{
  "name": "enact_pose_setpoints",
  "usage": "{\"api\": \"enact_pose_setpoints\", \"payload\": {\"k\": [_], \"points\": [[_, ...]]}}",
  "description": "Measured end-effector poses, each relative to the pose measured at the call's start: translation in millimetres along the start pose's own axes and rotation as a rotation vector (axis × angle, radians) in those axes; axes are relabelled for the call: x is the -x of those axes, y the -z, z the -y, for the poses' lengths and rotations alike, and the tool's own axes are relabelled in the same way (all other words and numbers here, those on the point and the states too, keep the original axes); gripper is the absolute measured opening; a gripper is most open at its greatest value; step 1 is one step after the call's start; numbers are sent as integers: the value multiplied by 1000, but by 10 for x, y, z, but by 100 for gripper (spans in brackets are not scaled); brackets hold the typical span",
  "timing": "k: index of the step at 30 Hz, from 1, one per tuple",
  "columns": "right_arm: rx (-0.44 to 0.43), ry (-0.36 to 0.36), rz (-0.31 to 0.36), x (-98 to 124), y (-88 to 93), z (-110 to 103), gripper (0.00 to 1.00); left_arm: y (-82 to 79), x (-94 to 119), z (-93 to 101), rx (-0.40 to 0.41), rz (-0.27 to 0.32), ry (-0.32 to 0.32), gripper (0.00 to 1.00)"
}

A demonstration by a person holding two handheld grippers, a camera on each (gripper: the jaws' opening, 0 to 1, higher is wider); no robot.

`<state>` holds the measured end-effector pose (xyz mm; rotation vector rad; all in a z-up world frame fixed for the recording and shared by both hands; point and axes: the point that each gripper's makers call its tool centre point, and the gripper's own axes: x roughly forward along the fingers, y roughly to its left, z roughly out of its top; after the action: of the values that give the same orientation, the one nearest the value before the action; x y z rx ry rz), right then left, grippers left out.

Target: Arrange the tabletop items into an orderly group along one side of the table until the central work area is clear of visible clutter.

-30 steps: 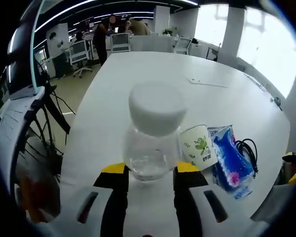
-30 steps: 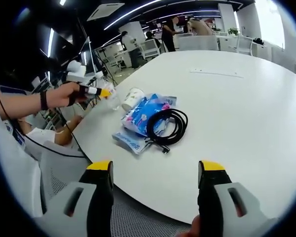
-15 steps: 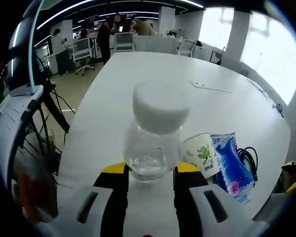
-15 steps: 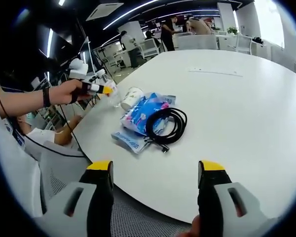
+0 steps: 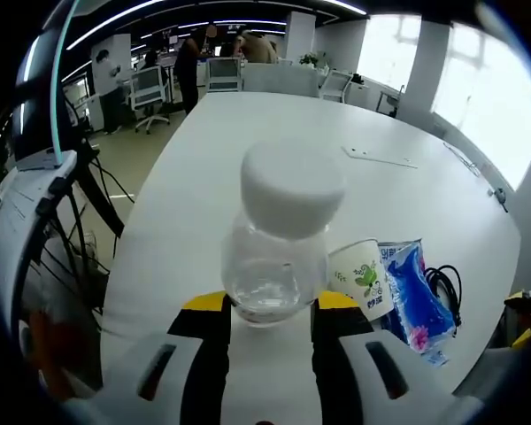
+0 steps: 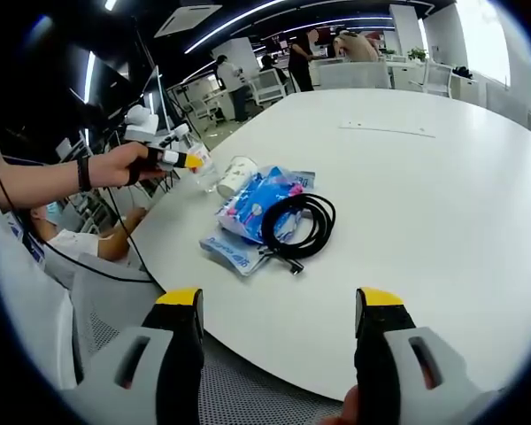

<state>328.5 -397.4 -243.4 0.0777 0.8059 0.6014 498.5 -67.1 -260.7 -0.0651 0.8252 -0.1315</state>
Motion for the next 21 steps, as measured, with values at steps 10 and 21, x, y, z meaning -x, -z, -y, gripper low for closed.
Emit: {"api": "enact_pose_setpoints", "payload": {"k": [10,21], "points": [[-1,-1,0,-8,0,-6,69,4,-7,-2,12,-3,4,34],[-3,-2,1,-5,-3,-14,69,-1,-11,-2,37,-2,-5,34]]}}
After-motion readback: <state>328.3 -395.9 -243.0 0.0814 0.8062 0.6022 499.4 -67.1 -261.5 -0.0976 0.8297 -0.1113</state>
